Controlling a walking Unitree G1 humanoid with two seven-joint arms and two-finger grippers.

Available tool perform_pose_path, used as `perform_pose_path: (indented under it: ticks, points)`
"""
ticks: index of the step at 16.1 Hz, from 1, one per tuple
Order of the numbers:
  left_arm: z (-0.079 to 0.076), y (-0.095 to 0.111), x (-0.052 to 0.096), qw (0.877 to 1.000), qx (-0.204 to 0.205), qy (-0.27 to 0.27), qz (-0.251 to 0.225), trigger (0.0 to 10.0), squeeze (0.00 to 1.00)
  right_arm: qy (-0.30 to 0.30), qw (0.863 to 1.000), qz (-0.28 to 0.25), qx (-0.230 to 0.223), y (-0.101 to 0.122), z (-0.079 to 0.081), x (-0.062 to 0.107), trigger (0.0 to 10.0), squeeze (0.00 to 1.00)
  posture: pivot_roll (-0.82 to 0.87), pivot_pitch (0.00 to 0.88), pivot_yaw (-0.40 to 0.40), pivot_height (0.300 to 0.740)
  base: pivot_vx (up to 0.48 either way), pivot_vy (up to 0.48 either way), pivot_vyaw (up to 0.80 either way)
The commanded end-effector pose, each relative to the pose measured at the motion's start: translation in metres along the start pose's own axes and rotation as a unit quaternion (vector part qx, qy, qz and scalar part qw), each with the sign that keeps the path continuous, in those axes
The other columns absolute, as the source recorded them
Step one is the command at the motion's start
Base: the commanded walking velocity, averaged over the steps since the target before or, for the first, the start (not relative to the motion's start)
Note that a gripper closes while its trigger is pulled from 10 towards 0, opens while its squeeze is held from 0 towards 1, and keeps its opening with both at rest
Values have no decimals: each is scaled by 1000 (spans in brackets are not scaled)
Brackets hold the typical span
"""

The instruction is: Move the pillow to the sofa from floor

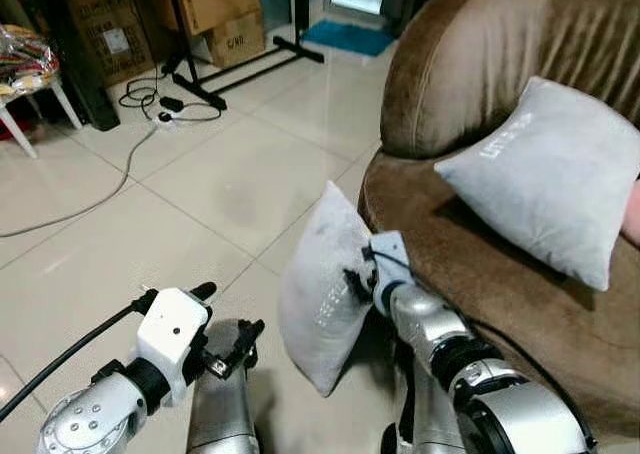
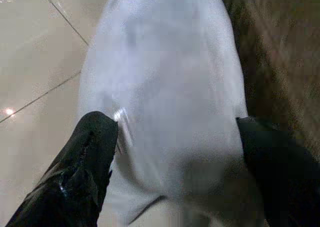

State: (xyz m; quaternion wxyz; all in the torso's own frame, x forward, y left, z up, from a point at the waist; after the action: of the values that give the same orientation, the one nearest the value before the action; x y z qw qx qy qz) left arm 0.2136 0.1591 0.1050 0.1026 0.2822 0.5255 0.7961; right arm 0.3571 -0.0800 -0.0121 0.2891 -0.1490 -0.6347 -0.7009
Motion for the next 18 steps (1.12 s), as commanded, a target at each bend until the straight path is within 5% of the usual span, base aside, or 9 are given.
perform_pose_path:
  ticks: [1, 2, 3, 4, 18]
  points:
    - [2, 3, 5, 1000, -3, -4, 2, 10000, 0, -8, 1000, 0, -28, 3, -1, -1, 10000, 0, 137, 70, 19, 452, 0, 0, 0]
    - [3, 4, 9, 1000, -2, -8, 4, 10000, 0, -12, 999, 6, -47, -1, 0, -1, 10000, 0, 145, 75, 20, 452, 0, 0, 0]
    - [4, 4, 12, 1000, -3, -10, 7, 10000, 0, -15, 998, 11, -57, -6, 1, -1, 2902, 0, 157, 82, 20, 452, 0, 0, 0]
    - [4, 5, 13, 1000, -3, -11, 9, 10000, 0, -17, 998, 12, -64, -7, 1, -1, 431, 0, 157, 82, 20, 452, 0, 0, 0]
    - [0, 5, 19, 999, 10, -38, 22, 10000, 0, -4, 997, 8, -71, -4, 5, -2, 0, 0, 162, 81, 20, 452, 0, 0, 0]
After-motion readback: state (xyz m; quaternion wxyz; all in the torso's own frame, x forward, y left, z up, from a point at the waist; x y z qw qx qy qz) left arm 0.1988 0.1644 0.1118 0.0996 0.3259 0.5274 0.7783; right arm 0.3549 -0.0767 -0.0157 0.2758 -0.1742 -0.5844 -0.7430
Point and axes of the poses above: a point about 5 cm out from each wrist's last joint towards the gripper, its own x axis pointing back from the gripper into the wrist, its own y axis along the axis of the wrist's last joint, z = x × y, the point moved 5 cm from there along -x, pointing out of the wrist towards the gripper, and after that the axes turned 9 degrees about -x, right-handed, at the moved point
